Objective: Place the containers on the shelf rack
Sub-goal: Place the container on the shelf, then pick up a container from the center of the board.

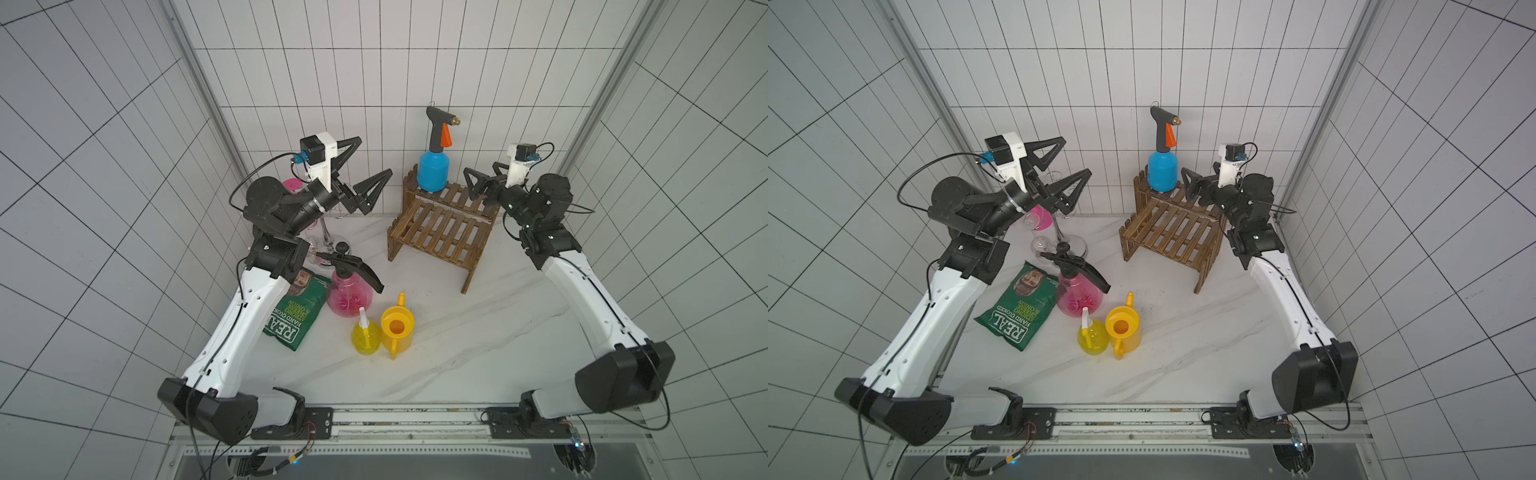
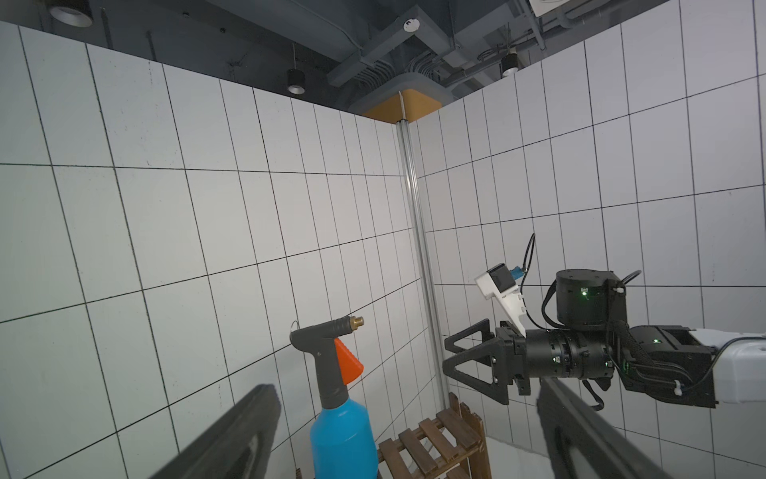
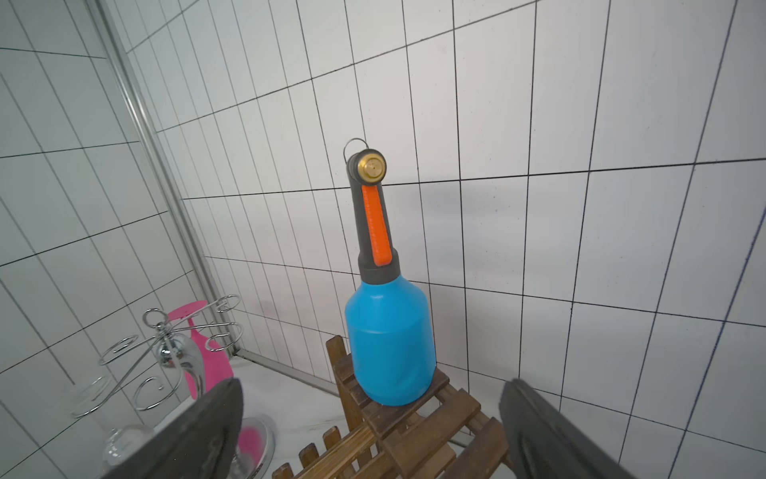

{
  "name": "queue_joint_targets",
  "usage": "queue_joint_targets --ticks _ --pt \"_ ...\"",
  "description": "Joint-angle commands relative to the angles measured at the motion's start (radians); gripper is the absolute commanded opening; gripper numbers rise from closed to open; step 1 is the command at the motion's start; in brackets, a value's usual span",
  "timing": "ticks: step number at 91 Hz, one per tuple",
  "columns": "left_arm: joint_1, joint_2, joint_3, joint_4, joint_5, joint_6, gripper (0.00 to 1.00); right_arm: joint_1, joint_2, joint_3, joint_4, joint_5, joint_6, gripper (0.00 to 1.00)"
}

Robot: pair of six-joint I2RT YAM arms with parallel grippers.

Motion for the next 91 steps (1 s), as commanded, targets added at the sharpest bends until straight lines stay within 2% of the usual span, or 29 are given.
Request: queue_joint_targets --ticks 1,10,19,29,42,49,63,75,83,91 --pt "-0.010 -0.062 -0.127 0.095 -0.003 -0.218 0.98 -0.003 -0.161 -0.199 0.175 -0.129 0.098 0.99" --pt "-0.076 -0.154 -0.342 0.202 -0.068 -0.270 0.98 0.000 -0.271 -0.372 0.280 -0.210 0.157 0.99" --pt "-0.191 -0.233 -0.526 0.248 -0.150 -0.221 0.98 0.011 -0.350 -0.516 0.355 -0.284 0.198 0.99" --pt "-0.302 -0.299 -0.594 0.121 -0.173 -0.151 0.98 0.063 -0.391 -0.603 0.320 -0.362 0.197 0.99" --pt "-0.380 -0.371 -0.696 -0.027 -0.221 -0.178 0.97 0.175 -0.431 -0.683 0.125 -0.379 0.109 0.99" --pt "-0.396 -0.423 -0.779 -0.018 -0.255 -0.221 0.97 0.239 -0.432 -0.724 0.080 -0.317 0.106 0.99" --pt "-0.401 -0.584 -0.875 -0.210 -0.388 -0.266 0.97 0.328 -0.474 -0.787 -0.067 -0.191 0.097 0.99" --pt "-0.403 -0.769 -1.039 -0.162 -0.544 -0.358 0.98 0.402 -0.577 -0.912 -0.095 -0.140 0.146 0.99" --pt "-0.403 -0.854 -1.098 -0.137 -0.633 -0.367 0.99 0.505 -0.626 -0.937 -0.182 -0.037 0.167 1.00" --pt "-0.404 -0.893 -1.111 -0.148 -0.676 -0.374 0.99 0.645 -0.628 -0.929 -0.265 0.124 0.198 0.99"
